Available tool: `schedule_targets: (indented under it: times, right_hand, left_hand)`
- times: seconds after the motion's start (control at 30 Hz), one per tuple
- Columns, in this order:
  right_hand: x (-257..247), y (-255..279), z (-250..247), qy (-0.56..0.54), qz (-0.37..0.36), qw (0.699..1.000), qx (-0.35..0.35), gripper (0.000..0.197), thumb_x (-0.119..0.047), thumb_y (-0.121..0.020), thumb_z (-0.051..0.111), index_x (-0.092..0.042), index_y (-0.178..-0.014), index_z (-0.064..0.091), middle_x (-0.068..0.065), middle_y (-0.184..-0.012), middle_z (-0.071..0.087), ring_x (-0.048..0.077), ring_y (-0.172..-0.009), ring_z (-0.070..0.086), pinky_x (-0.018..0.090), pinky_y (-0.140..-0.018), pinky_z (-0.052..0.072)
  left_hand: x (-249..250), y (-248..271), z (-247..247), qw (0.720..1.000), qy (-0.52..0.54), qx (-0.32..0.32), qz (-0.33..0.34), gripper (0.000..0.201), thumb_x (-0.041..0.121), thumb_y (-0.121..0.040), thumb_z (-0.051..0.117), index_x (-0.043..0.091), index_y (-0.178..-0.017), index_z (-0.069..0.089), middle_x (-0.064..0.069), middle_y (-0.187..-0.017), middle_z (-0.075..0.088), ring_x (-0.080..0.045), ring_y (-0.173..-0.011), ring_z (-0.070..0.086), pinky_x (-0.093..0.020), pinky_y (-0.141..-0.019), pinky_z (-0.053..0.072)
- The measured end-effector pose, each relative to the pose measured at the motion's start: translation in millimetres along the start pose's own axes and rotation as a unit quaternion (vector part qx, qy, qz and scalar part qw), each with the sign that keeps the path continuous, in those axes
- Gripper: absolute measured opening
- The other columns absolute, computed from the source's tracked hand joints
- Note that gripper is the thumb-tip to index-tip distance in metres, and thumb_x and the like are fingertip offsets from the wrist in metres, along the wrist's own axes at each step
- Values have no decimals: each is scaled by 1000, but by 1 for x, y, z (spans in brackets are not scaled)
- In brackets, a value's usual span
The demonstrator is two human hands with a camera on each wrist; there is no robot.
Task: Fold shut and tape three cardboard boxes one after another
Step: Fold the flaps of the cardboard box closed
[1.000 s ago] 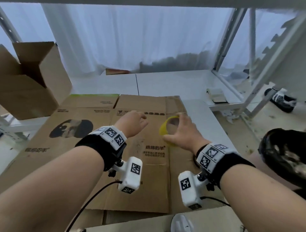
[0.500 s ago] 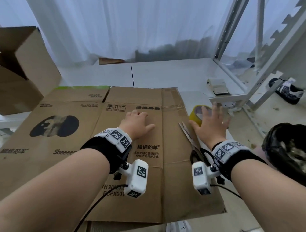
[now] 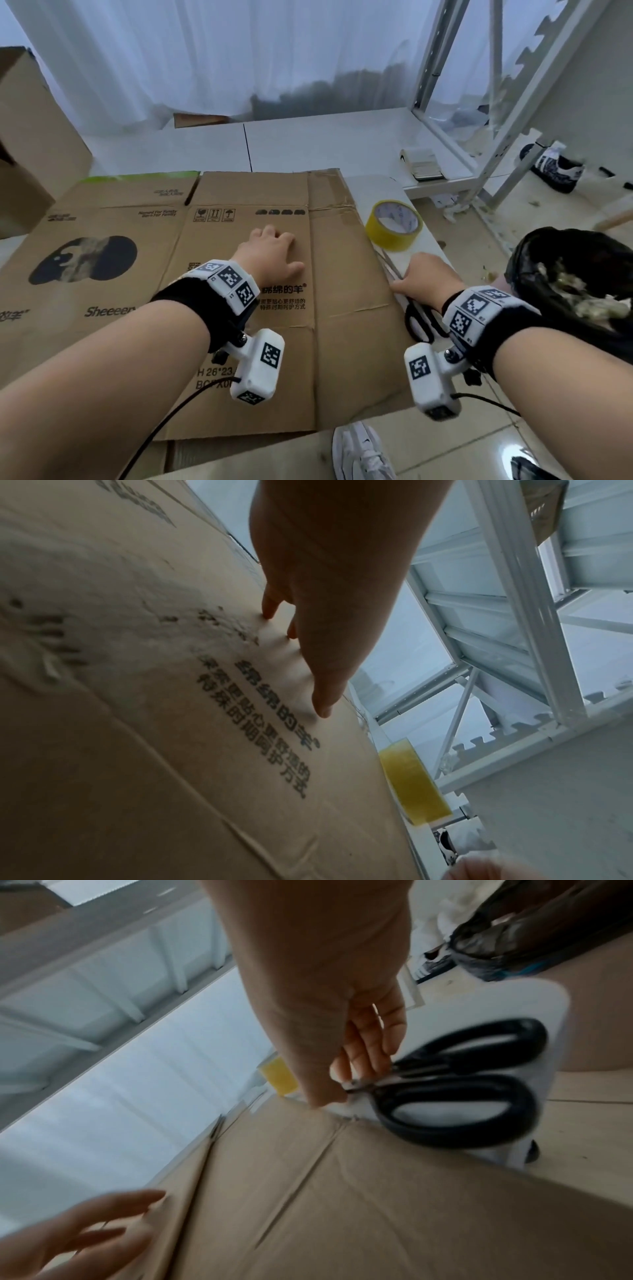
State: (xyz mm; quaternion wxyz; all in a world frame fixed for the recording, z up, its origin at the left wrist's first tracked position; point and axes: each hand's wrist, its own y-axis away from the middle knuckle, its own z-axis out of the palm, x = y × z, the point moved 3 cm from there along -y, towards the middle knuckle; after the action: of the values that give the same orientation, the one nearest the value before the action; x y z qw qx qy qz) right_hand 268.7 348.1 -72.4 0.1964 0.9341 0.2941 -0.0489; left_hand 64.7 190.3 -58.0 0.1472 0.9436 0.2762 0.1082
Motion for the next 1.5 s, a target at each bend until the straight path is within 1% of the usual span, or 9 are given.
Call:
schedule_targets:
  times: [0.17, 0.33, 0.5, 0.67, 0.83, 0.9, 1.0, 1.23, 1.5]
  right_hand:
    - [15, -3, -6, -2, 29, 999, -16, 32, -22, -80, 65, -8, -53, 54, 6, -55, 53, 26, -61, 56, 29, -58, 45]
    - [-28, 9, -23, -90, -58, 989, 102, 17, -20, -90, 53, -7, -87, 63, 8, -85, 62, 26, -82, 58, 34, -73, 48]
    - [-109, 8, 4, -345, -56, 935, -62, 29, -18, -89, 62, 3, -107, 61, 20, -98, 65, 28, -92, 64, 49, -92, 52]
    - [-166, -1, 22, -399, 25, 911, -97, 61, -21, -95, 55, 7, -141, 26, 18, -140, 42, 34, -125, 45, 42, -102, 40]
    - [-183, 5, 31, -502, 77, 858, -74, 50, -25, -93, 60, 1, -132, 40, 16, -116, 56, 34, -111, 55, 42, -96, 46]
    - [-186, 10, 23, -549, 62, 830, -78, 49, -27, -92, 62, -4, -130, 40, 16, -116, 59, 32, -98, 62, 49, -81, 55]
    - [-197, 23, -8, -600, -10, 797, -73, 32, -20, -97, 56, -7, -123, 45, 15, -108, 65, 28, -85, 67, 39, -56, 57]
    - [-230, 76, -89, -569, -207, 796, 9, 21, -22, -97, 55, -23, -118, 51, 1, -112, 65, 21, -98, 66, 41, -82, 56]
    - [-234, 116, -144, -551, -267, 786, 89, 19, -15, -97, 54, -23, -115, 55, 0, -111, 66, 22, -100, 64, 45, -89, 54]
  left_hand:
    - [2, 3, 2, 998, 16, -7, -53, 87, 71, -83, 46, 22, -149, 20, -16, -155, 18, -37, -142, 17, -59, -111, 25]
    - [-2, 6, 13, 989, 31, -71, -126, 109, 84, -71, 46, 31, -152, -4, -18, -158, -12, -43, -144, -6, -67, -110, 12]
    - [-42, 18, -15, 985, 147, -32, -84, 84, 67, -83, 51, 16, -147, 30, -12, -150, 35, -28, -134, 39, -44, -109, 35]
    - [-104, 61, -11, 977, 173, -57, -115, 84, 50, -82, 67, 20, -149, 27, -7, -151, 34, -24, -134, 39, -36, -109, 35]
    - [-139, 92, -7, 966, 240, 2, -91, 78, 41, -84, 69, 18, -147, 30, -6, -147, 39, -20, -131, 42, -33, -107, 38]
    - [-148, 101, -8, 966, 246, 5, -81, 78, 41, -84, 69, 18, -147, 30, -5, -148, 38, -19, -132, 39, -33, -109, 36]
    - [-152, 110, -23, 970, 228, 50, -61, 78, 44, -85, 66, 20, -148, 27, -3, -151, 30, -18, -136, 33, -31, -113, 28]
    - [-146, 152, -116, 949, 147, 269, -77, 84, 51, -89, 55, 30, -152, 4, -1, -160, -9, -24, -147, -7, -42, -118, 3]
    - [-160, 222, -230, 887, 88, 409, -196, 92, 59, -90, 48, 22, -152, -9, -11, -158, -15, -30, -146, -10, -54, -115, -4]
